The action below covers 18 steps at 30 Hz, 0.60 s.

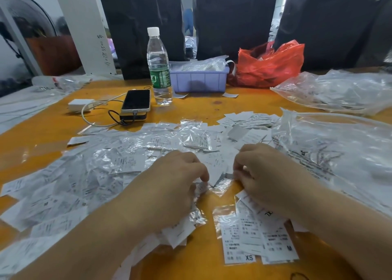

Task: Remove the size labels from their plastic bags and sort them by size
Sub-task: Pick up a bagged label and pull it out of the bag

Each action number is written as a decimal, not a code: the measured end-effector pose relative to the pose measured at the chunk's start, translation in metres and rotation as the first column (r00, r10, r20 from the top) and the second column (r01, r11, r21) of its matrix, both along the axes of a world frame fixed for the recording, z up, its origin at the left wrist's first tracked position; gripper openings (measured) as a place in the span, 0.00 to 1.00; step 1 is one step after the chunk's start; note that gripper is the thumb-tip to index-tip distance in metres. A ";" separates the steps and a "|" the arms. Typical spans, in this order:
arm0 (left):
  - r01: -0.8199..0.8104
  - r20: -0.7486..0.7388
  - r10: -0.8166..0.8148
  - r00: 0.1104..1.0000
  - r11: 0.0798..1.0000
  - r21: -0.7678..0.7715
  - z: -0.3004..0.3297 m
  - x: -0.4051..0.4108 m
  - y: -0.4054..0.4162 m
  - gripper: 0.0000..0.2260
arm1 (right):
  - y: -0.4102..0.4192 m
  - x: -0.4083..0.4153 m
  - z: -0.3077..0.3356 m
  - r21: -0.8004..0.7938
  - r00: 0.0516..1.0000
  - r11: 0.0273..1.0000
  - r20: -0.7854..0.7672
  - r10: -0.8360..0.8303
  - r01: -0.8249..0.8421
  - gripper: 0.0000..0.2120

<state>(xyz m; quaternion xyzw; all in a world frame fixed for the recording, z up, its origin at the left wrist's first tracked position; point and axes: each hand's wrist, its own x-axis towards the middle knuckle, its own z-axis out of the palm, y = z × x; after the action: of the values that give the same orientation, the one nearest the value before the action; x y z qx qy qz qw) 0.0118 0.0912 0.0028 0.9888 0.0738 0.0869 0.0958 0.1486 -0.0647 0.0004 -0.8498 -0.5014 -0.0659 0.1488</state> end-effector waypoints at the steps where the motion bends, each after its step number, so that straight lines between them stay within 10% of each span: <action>1: -0.001 0.010 0.001 1.000 1.000 -0.006 0.000 0.000 0.000 0.12 | 0.000 -0.001 0.000 0.011 1.000 1.000 0.003 -0.001 0.001 0.09; 18: -0.007 0.201 0.070 0.977 0.954 -0.301 0.002 0.000 -0.002 0.11 | -0.009 -0.004 0.014 0.363 0.993 0.930 -0.085 0.088 -0.051 0.12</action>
<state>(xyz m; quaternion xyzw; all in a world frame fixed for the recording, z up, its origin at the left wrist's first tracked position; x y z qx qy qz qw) 0.0122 0.0896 0.0046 0.9466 0.0949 0.1804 0.2498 0.1446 -0.0741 0.0147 -0.7920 -0.5025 -0.1090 0.3291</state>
